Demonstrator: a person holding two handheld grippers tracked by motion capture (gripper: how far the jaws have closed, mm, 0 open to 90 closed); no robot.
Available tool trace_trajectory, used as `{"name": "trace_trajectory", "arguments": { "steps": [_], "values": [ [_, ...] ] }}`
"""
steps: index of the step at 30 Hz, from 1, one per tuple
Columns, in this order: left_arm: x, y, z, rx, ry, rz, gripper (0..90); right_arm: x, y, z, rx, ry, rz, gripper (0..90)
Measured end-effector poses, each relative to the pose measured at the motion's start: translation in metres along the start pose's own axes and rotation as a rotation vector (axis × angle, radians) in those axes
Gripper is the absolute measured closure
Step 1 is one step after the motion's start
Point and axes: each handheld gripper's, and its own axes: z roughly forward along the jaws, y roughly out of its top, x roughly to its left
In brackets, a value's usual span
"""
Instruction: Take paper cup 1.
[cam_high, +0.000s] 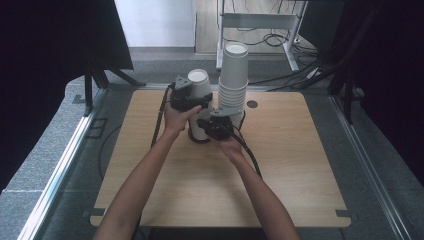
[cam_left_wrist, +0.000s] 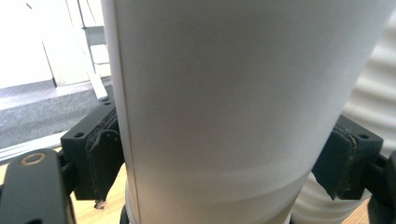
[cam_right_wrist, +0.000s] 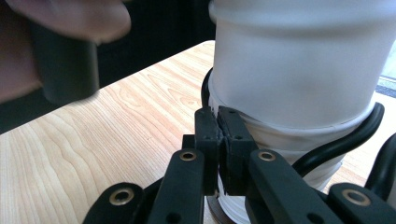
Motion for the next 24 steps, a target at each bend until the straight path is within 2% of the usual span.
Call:
{"name": "trace_trajectory", "arguments": {
  "steps": [4,6,8,10,14,20,23,24],
  "values": [
    [-0.004,0.011,-0.008,-0.033,-0.008,0.013,14.7,0.0,0.0,0.0,-0.002,0.0,0.002,86.7],
    [-0.006,0.017,-0.013,-0.05,-0.008,0.021,14.7,-0.002,0.0,0.0,-0.017,-0.012,-0.016,86.7],
    [-0.008,0.024,-0.018,-0.066,0.005,0.043,14.7,-0.001,0.0,0.0,-0.019,-0.012,-0.011,86.7],
    [-0.008,0.025,-0.02,-0.069,0.01,0.047,14.8,-0.001,0.0,0.0,-0.02,-0.011,-0.009,86.7],
    [-0.006,0.032,-0.031,-0.104,0.002,0.037,14.9,-0.001,0.001,-0.001,-0.009,-0.007,0.005,86.5],
    [-0.004,0.042,-0.047,-0.136,-0.004,0.032,15.0,-0.002,0.001,-0.002,-0.014,-0.008,0.0,86.2],
    [-0.005,0.045,-0.053,-0.145,-0.001,0.045,15.0,-0.002,0.002,-0.003,-0.014,-0.009,0.002,85.9],
    [-0.007,0.047,-0.06,-0.149,-0.005,0.062,15.0,-0.002,0.002,-0.004,-0.015,-0.009,0.01,85.6]
  ]
}}
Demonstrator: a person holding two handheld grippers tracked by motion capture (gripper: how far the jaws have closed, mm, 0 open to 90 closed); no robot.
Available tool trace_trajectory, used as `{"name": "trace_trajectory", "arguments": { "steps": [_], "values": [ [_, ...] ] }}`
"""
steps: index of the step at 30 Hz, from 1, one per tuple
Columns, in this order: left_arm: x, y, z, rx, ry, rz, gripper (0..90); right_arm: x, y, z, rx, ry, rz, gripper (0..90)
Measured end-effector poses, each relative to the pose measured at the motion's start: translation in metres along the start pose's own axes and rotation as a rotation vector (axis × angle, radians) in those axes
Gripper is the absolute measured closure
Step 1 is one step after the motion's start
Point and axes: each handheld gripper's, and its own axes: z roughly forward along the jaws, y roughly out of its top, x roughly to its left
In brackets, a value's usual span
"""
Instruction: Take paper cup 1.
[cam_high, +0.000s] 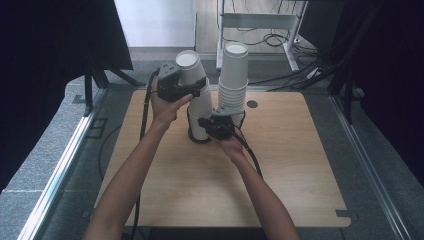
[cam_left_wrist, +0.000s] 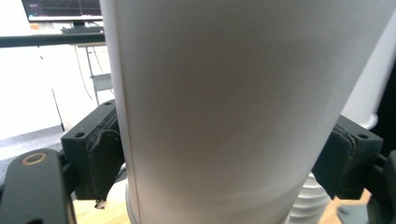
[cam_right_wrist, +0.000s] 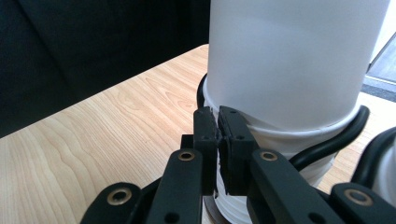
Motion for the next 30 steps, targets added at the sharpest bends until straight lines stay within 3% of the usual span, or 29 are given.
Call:
{"name": "trace_trajectory", "arguments": {
  "steps": [10,14,19,24,30],
  "values": [
    [-0.009,0.003,-0.022,-0.018,-0.054,0.023,15.0,-0.003,0.002,-0.007,-0.011,-0.011,0.004,85.6],
    [-0.013,0.0,-0.032,-0.009,-0.075,0.045,14.9,-0.004,0.001,-0.012,-0.022,-0.011,0.01,85.3],
    [-0.014,-0.004,-0.041,-0.01,-0.089,0.043,14.9,-0.004,-0.001,-0.018,-0.034,-0.009,0.018,83.3],
    [-0.017,-0.013,-0.051,-0.004,-0.125,0.067,14.9,-0.001,-0.003,-0.034,-0.056,-0.016,0.007,75.3],
    [-0.021,-0.025,-0.058,0.003,-0.128,0.07,14.9,0.003,-0.012,-0.053,-0.078,0.006,-0.003,69.1]
  ]
}}
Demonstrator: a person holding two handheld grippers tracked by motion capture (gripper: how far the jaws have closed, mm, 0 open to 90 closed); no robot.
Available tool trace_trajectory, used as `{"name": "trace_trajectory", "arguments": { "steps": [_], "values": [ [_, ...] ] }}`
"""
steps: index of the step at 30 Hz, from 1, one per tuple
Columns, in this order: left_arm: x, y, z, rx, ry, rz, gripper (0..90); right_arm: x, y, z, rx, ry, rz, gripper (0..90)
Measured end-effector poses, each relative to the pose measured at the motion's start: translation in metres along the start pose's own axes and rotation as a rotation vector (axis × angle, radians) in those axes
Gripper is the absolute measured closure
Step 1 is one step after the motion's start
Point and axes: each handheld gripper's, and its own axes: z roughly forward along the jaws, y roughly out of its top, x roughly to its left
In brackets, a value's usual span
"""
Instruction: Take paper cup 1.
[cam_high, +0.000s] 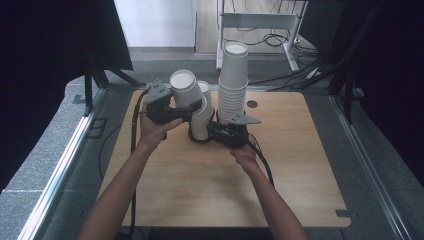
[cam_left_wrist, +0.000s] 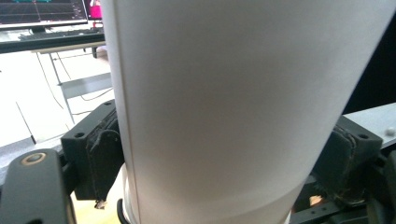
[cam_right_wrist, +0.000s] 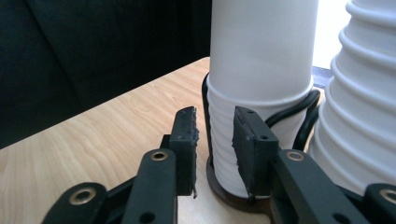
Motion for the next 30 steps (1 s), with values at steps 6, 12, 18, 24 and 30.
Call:
{"name": "trace_trajectory", "arguments": {
  "steps": [6,12,18,24,30],
  "values": [
    [-0.005,-0.011,-0.005,0.016,0.004,0.027,14.9,0.003,-0.009,-0.012,0.0,0.008,-0.004,63.0],
    [-0.01,-0.021,-0.011,0.027,-0.011,0.015,14.9,0.006,-0.022,-0.033,-0.009,0.002,-0.014,59.2],
    [-0.017,-0.035,-0.024,0.018,-0.032,-0.026,14.8,0.009,-0.034,-0.053,-0.036,-0.002,0.001,56.5],
    [-0.021,-0.047,-0.029,0.032,-0.032,-0.04,14.8,0.009,-0.045,-0.062,-0.03,-0.01,-0.006,54.3],
    [-0.023,-0.062,-0.033,0.027,-0.036,-0.086,14.8,0.009,-0.055,-0.067,-0.04,-0.005,0.015,54.1]
  ]
}}
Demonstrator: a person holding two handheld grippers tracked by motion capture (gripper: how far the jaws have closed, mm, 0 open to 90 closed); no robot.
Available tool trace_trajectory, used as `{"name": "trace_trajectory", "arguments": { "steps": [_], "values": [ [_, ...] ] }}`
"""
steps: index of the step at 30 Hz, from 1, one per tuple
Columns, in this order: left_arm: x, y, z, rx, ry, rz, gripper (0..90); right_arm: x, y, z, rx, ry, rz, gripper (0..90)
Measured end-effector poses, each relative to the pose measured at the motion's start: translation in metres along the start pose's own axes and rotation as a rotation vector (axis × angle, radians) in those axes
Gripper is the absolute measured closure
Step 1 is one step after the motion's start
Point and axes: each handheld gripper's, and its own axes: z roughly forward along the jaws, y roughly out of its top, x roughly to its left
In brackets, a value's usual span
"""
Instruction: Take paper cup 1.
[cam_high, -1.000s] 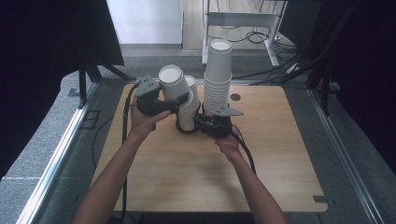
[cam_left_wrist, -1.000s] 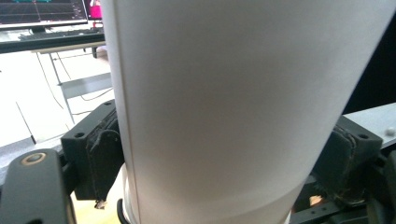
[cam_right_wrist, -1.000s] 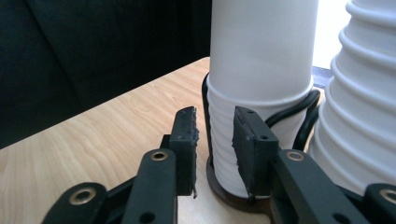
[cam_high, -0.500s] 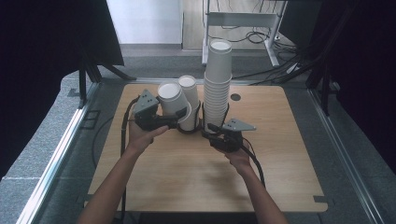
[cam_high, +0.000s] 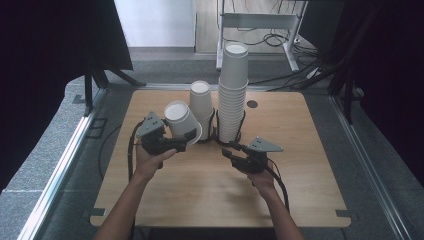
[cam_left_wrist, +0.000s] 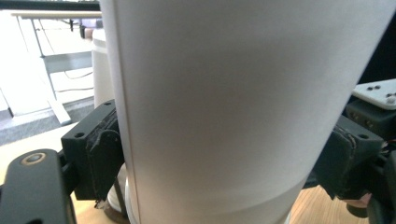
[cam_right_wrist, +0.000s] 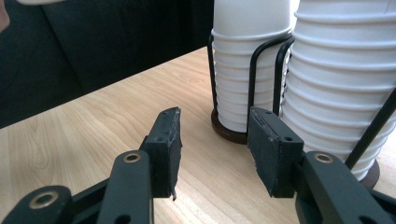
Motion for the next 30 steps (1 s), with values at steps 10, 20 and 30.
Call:
{"name": "trace_trajectory", "arguments": {
  "steps": [10,20,30],
  "values": [
    [-0.008,-0.038,0.0,0.043,0.036,-0.023,14.7,0.008,-0.013,-0.004,0.024,0.016,-0.021,51.3],
    [-0.017,-0.064,0.003,0.097,0.045,0.002,14.6,0.016,-0.022,-0.007,0.067,0.007,-0.059,49.2],
    [-0.023,-0.081,0.014,0.154,0.026,0.022,14.5,0.024,-0.032,-0.012,0.099,0.004,-0.078,47.5]
  ]
}}
